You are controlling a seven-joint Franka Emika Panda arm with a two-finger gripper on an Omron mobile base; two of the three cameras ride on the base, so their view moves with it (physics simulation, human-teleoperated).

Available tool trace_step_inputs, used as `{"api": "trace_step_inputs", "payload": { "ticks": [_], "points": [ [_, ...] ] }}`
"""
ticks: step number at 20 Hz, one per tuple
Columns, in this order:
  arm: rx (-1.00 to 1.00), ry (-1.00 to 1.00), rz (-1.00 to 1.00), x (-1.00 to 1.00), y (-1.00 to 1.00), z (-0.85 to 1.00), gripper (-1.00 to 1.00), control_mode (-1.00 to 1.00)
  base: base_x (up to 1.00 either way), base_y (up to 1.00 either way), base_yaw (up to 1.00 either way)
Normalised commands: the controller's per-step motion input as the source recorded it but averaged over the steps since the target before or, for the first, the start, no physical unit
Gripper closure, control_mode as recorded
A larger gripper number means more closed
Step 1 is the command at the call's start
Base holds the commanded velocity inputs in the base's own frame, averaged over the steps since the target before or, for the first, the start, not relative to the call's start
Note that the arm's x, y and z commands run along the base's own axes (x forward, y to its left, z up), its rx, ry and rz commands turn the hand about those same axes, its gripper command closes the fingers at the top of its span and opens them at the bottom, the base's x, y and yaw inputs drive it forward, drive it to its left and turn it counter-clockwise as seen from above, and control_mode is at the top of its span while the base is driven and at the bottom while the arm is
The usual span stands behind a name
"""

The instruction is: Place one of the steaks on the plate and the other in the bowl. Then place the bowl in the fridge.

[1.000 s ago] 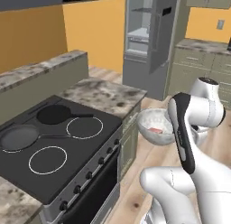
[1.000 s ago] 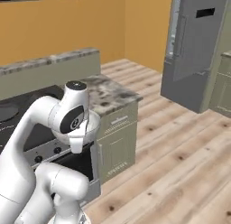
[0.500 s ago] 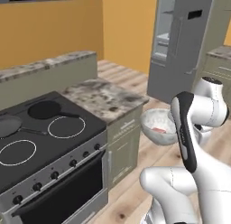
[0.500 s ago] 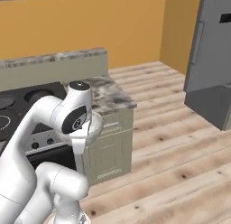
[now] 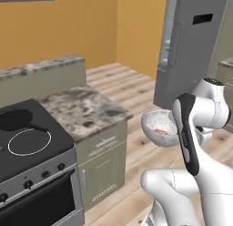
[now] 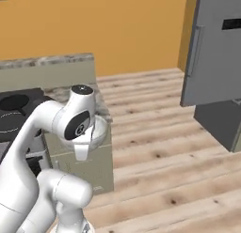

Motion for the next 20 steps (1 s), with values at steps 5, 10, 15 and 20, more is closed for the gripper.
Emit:
{"api": "trace_step_inputs", "payload": {
  "ticks": [5, 10, 15, 20],
  "points": [
    [0.0, 0.0, 0.0, 0.0, 0.0, 0.0, 1.0, 1.0, 0.18, -0.99, 0.47],
    [0.0, 0.0, 0.0, 0.0, 0.0, 0.0, 1.0, 1.0, 0.22, -0.83, 0.45],
    [0.0, 0.0, 0.0, 0.0, 0.0, 0.0, 1.0, 1.0, 0.23, -0.68, 0.39],
    [0.0, 0.0, 0.0, 0.0, 0.0, 0.0, 1.0, 1.0, 0.34, -0.57, 0.36]
  ]
}}
